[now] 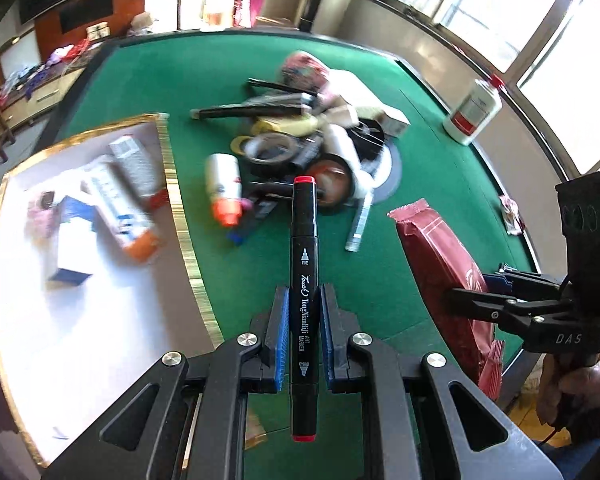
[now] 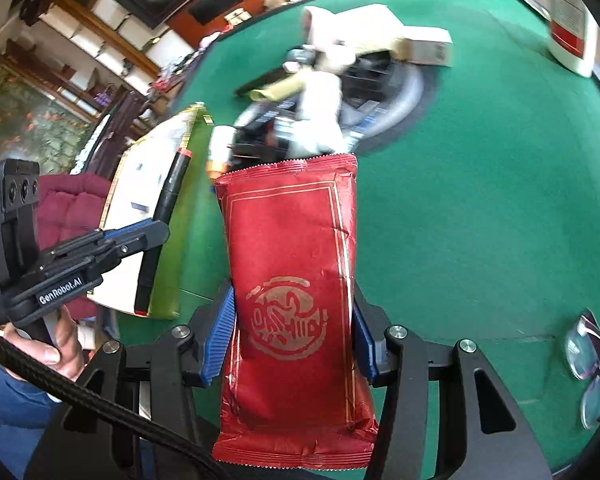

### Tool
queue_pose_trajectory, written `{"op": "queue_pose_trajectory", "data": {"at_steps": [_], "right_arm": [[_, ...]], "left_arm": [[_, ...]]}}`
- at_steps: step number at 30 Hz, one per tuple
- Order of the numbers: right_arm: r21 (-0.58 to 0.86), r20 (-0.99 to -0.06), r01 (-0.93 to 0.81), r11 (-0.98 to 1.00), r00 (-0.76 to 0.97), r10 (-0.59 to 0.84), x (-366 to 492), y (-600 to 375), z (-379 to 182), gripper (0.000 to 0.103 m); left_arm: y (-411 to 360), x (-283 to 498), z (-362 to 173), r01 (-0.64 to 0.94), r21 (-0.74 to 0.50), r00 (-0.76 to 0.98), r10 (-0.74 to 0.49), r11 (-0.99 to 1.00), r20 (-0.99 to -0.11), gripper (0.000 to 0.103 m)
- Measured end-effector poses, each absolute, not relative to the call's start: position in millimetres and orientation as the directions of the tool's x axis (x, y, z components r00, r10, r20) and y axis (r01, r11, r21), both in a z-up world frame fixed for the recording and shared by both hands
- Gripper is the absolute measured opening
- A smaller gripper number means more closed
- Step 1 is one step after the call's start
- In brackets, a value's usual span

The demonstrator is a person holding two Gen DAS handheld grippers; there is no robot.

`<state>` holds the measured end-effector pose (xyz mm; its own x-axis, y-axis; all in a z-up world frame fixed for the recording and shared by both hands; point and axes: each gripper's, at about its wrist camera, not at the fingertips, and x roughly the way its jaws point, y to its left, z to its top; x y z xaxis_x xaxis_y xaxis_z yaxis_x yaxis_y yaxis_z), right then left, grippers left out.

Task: Organize objects
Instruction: 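Carry marker and red packet into the white box and open the left gripper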

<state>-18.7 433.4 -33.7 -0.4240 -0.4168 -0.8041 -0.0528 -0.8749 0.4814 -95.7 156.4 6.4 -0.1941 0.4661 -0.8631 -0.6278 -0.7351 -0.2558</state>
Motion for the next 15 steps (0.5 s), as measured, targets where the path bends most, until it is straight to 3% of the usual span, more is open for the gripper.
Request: {"op": "queue_pose_trajectory", "data": {"at_steps": [15], "right_arm": [[0.509, -0.784, 0.108, -0.854, -0.351, -0.512, -120.1, 291.6, -13.7, 0.051]], "left_arm": [[14.9, -160.1, -9.5, -0.438, -0.242, -0.293, 0.391, -0.866, -0.872, 0.012]]}}
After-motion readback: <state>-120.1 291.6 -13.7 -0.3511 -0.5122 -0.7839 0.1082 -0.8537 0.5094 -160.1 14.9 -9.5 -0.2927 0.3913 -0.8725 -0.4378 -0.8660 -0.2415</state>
